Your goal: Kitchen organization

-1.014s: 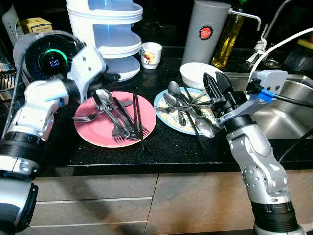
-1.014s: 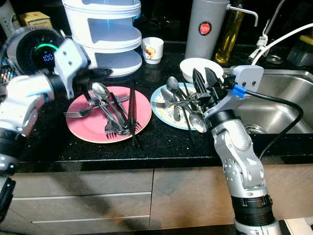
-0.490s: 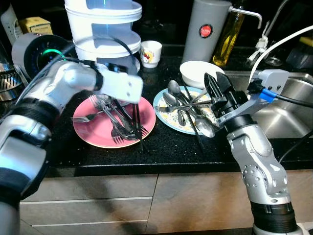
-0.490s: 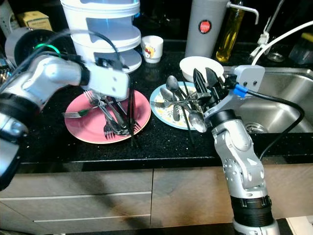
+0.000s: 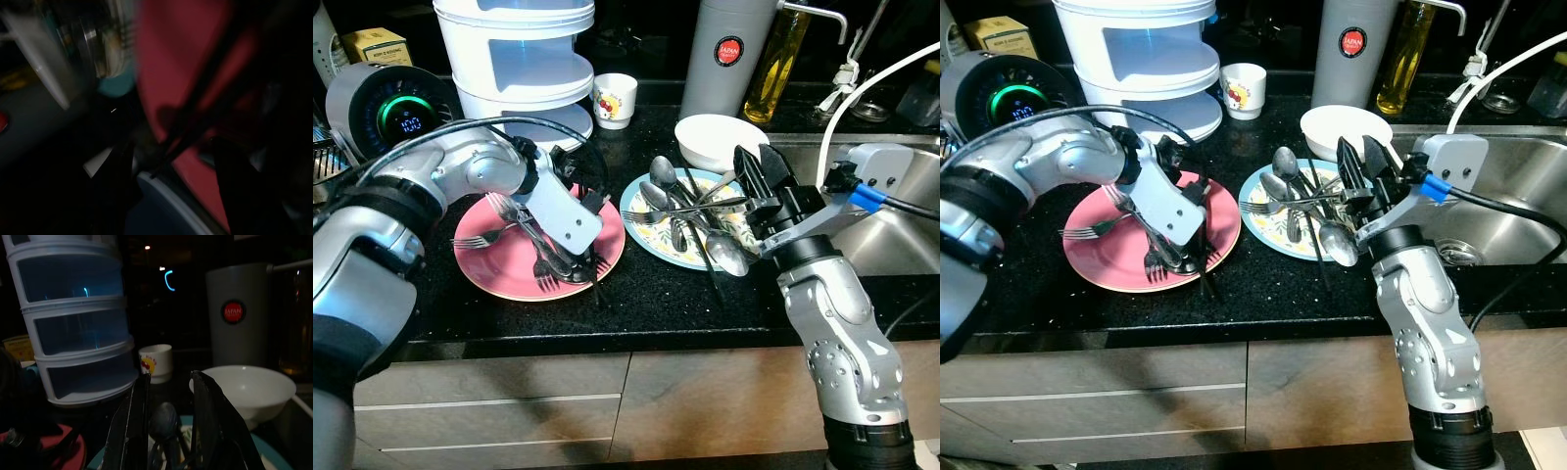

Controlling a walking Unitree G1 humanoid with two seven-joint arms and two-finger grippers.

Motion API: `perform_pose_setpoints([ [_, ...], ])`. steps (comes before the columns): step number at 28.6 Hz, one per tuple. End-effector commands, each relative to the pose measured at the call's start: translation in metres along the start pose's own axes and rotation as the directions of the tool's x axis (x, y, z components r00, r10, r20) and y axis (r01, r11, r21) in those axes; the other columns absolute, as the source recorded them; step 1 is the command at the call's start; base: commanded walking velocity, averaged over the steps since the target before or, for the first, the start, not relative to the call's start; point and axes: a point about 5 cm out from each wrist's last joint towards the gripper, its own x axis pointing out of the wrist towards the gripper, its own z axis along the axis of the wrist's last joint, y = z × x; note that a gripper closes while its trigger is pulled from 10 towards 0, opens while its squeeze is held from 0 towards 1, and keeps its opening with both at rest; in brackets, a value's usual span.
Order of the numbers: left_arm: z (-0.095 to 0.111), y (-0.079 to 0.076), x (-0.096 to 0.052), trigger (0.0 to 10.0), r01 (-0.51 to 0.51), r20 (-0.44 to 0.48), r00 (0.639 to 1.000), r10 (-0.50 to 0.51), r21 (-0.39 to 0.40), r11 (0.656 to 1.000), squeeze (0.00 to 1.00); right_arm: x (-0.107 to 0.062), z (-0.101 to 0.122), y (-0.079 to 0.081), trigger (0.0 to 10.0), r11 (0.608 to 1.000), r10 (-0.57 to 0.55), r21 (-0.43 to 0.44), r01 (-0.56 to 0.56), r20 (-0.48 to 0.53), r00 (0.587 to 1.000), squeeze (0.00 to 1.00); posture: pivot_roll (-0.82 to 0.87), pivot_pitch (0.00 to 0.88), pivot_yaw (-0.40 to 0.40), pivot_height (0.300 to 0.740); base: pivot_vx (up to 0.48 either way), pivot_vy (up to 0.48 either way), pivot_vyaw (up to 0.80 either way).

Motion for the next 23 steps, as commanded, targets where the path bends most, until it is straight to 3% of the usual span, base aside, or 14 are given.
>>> perform_pose_setpoints([
  [1,0.006,-0.003,0.007,10.0,0.034,0.028,0.999,-0.036,0.058,0.998,0.00,-0.002,0.001,0.004,10.0,1.000,0.018,0.014,-0.018,-0.006,1.000,0.00,-0.03,0.077,0.034,0.740,0.000,0.000,0.00],
  [3,0.010,-0.005,0.011,10.0,0.043,0.041,0.998,-0.046,0.082,0.996,0.00,-0.004,0.000,0.007,10.0,0.999,0.051,0.015,-0.051,-0.027,0.998,0.00,-0.03,0.081,0.030,0.740,0.000,0.000,0.00],
  [4,0.017,-0.006,0.018,10.0,0.048,0.072,0.996,-0.056,0.107,0.993,0.00,-0.011,-0.011,0.012,10.0,0.981,0.159,-0.089,-0.175,-0.158,0.974,0.00,-0.03,0.084,0.022,0.740,0.000,0.000,0.00],
  [5,0.020,-0.006,0.021,10.0,0.042,0.086,0.995,-0.052,0.111,0.993,0.00,-0.016,-0.017,0.013,10.0,0.965,0.207,-0.116,-0.237,-0.224,0.952,0.00,-0.03,0.085,0.022,0.740,0.000,0.000,0.00],
  [6,0.020,-0.006,0.021,10.0,0.042,0.086,0.995,-0.052,0.111,0.993,0.00,-0.016,-0.017,0.013,10.0,0.965,0.207,-0.116,-0.237,-0.224,0.952,0.00,-0.03,0.085,0.022,0.740,0.000,0.000,0.00],
  [10,0.027,-0.006,0.030,10.0,-0.001,0.111,0.994,-0.011,0.101,0.995,0.00,-0.036,-0.025,0.010,10.0,0.848,0.341,-0.245,-0.470,-0.428,0.837,0.00,-0.04,0.087,0.016,0.740,0.000,0.000,0.00],
  [11,0.027,-0.006,0.030,10.0,-0.001,0.111,0.994,-0.011,0.101,0.995,0.00,-0.036,-0.025,0.010,10.0,0.848,0.341,-0.245,-0.470,-0.428,0.837,0.00,-0.04,0.087,0.016,0.740,0.000,0.000,0.00],
  [12,0.027,-0.007,0.031,7.8,-0.010,0.111,0.994,-0.001,0.101,0.995,0.00,-0.039,-0.023,0.008,10.0,0.812,0.367,-0.267,-0.518,-0.457,0.810,0.00,-0.05,0.088,0.015,0.740,0.000,0.000,0.00],
  [13,0.027,-0.008,0.032,2.2,-0.016,0.109,0.994,0.005,0.100,0.995,0.00,-0.040,-0.019,0.005,10.0,0.785,0.382,-0.285,-0.550,-0.476,0.792,0.00,-0.05,0.086,0.013,0.740,0.000,0.000,0.00],
  [14,0.027,-0.009,0.032,0.0,-0.020,0.106,0.994,0.010,0.093,0.995,0.00,-0.040,-0.017,0.001,10.0,0.772,0.384,-0.296,-0.562,-0.487,0.785,0.00,-0.05,0.084,0.010,0.740,0.000,0.000,0.00],
  [23,0.012,-0.004,0.021,0.0,-0.098,0.055,0.994,0.095,0.057,0.994,0.00,-0.035,-0.006,-0.007,10.0,0.771,0.393,-0.302,-0.561,-0.467,0.792,0.00,-0.03,0.075,0.006,0.740,0.000,0.000,0.00],
])
